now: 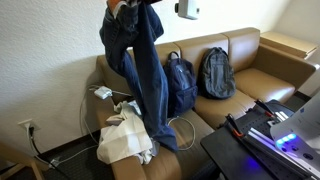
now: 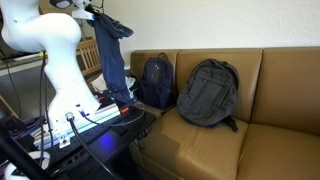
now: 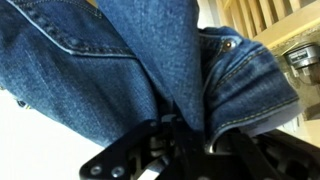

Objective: Put the blue jeans on the armrest of the sofa

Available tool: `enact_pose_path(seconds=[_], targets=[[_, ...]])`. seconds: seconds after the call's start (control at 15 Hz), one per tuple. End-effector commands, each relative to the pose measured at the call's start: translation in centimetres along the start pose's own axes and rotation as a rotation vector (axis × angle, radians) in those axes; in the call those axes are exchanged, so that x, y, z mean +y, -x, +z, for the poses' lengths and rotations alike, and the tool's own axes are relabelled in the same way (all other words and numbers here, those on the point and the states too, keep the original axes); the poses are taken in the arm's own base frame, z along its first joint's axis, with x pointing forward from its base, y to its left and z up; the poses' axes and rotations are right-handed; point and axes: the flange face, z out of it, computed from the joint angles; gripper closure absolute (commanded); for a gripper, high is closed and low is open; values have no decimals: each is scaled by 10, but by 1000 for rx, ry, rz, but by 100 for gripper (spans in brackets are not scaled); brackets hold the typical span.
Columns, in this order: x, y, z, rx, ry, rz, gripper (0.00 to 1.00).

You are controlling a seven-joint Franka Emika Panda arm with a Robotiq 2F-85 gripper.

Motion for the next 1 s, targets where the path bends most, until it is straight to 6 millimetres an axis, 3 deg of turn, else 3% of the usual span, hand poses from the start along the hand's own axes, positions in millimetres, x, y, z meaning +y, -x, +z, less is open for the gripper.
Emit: enact_pose_path(seconds=[0.0, 0.07, 0.2, 0.27, 0.53, 0.8, 0.93], targets=[[1, -2, 2, 5, -1, 4, 79], [2, -3, 3, 5, 1, 6, 95], [7, -6, 16, -10, -12, 40, 95], [9, 5, 28, -33, -3, 42, 95], [23, 66, 74, -147, 31, 75, 95], [70, 151, 104, -349, 99, 181, 95], [89, 179, 110, -412, 149, 292, 95]])
